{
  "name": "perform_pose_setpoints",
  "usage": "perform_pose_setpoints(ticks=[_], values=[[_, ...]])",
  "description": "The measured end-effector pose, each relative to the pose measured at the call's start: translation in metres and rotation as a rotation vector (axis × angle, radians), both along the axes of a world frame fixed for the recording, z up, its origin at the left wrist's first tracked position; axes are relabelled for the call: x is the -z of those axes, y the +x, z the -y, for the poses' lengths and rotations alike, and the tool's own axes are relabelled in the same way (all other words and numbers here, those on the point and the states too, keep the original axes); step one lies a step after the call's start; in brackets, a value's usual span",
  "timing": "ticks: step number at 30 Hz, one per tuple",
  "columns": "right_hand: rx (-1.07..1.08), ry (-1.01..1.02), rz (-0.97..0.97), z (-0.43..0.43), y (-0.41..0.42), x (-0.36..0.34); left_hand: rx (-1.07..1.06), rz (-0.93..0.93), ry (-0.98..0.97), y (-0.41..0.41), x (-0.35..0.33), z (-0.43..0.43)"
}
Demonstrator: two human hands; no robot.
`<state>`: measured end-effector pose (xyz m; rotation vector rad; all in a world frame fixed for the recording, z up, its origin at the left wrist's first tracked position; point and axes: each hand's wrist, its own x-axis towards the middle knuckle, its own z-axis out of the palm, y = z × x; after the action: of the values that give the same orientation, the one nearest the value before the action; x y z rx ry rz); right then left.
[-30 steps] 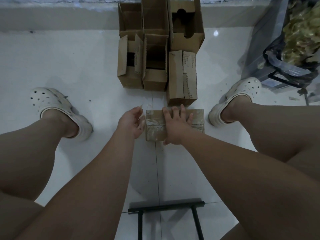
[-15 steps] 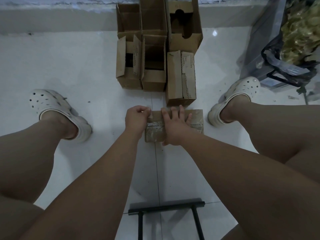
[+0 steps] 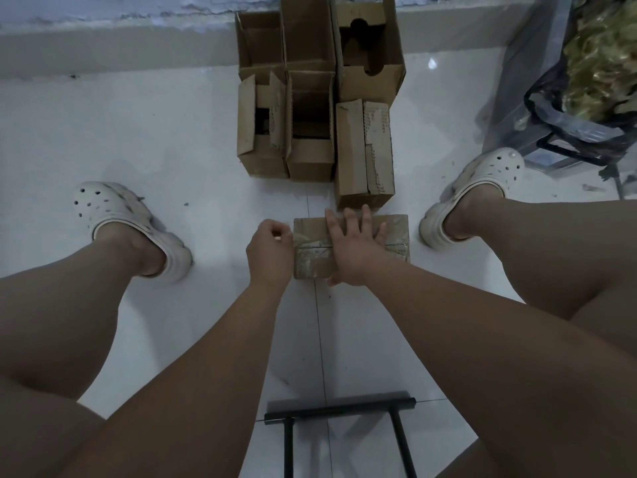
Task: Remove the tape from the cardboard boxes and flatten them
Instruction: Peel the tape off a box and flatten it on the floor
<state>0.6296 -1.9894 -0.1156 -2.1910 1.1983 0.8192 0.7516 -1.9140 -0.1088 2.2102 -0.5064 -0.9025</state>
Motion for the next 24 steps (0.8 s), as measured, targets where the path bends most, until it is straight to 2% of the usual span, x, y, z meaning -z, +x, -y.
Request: perform_pose_setpoints(ticks=[2, 5, 9, 13, 16, 24], values=[[-0.020, -0.017, 0.024, -0.002, -0.006, 0.000, 0.178, 0.107, 0.034, -0.002, -0.001, 0.000], [-0.049, -0.043, 0.048, -0.008, -0.013, 0.000, 0.348, 0.124, 0.143, -0.009, -0.004, 0.003], [-0.051, -0.065, 0.032, -0.016, -0.017, 0.002, 0.495, 0.402, 0.352, -0.006, -0.003, -0.001], [-0.043, -0.056, 0.038, -0.016, -0.018, 0.002, 0.423, 0.223, 0.231, 0.008, 0.001, -0.008], [-0.042, -0.055, 0.037, -0.015, -0.017, 0.001, 0.424, 0.173, 0.210, 0.012, 0.003, -0.009], [-0.019, -0.041, 0.059, -0.014, -0.013, 0.003, 0.360, 0.192, 0.150, 0.006, 0.010, -0.016]])
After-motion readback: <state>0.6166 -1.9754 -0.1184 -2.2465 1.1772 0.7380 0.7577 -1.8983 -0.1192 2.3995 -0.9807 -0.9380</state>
